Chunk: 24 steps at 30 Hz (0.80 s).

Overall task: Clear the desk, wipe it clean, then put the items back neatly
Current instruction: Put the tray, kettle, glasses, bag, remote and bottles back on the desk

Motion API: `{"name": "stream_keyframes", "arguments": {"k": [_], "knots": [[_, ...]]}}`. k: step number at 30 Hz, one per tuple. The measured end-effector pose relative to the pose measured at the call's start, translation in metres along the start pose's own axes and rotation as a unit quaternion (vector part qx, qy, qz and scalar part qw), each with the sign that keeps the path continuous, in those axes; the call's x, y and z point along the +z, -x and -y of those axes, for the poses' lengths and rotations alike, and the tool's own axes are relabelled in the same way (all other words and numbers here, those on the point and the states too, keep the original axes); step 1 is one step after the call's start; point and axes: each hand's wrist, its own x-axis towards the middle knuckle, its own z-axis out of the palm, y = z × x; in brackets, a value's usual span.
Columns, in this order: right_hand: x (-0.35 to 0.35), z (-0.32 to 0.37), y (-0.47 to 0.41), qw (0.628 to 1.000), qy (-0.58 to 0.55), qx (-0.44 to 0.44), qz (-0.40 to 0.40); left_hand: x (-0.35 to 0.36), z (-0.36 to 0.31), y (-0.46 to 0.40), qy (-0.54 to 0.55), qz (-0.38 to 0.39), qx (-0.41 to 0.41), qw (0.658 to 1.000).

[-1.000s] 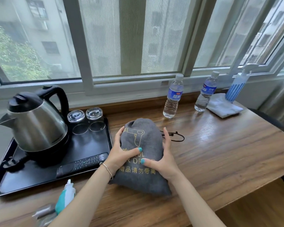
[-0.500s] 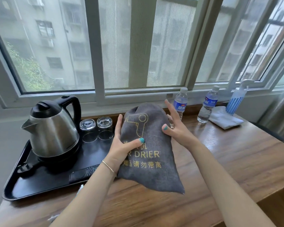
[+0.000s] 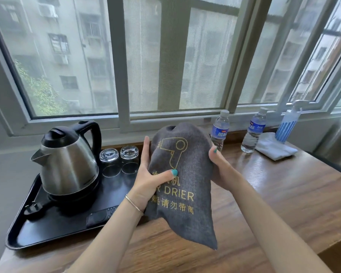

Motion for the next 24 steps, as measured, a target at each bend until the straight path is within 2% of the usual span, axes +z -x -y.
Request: {"name": "stream_keyframes", "arguments": {"k": [3,8,17,24], "knots": [[0.007,-0.013,0.002,0.999,-0.044,0.013,0.014,0.001,-0.006,-0.006,0.006,-0.022,0.005,1.000],[0.022,-0.018,-0.010,0.997,-0.034,0.010,0.068,-0.011,-0.016,-0.010,-0.012,-0.066,0.012,0.998],[0.070,-0.027,-0.025,0.995,0.079,-0.040,0.050,-0.059,-0.020,0.001,-0.015,-0.140,0.009,0.990],[0.085,-0.017,-0.071,0.976,0.155,-0.026,0.151,-0.091,-0.039,0.000,-0.079,-0.135,0.037,0.987]]}}
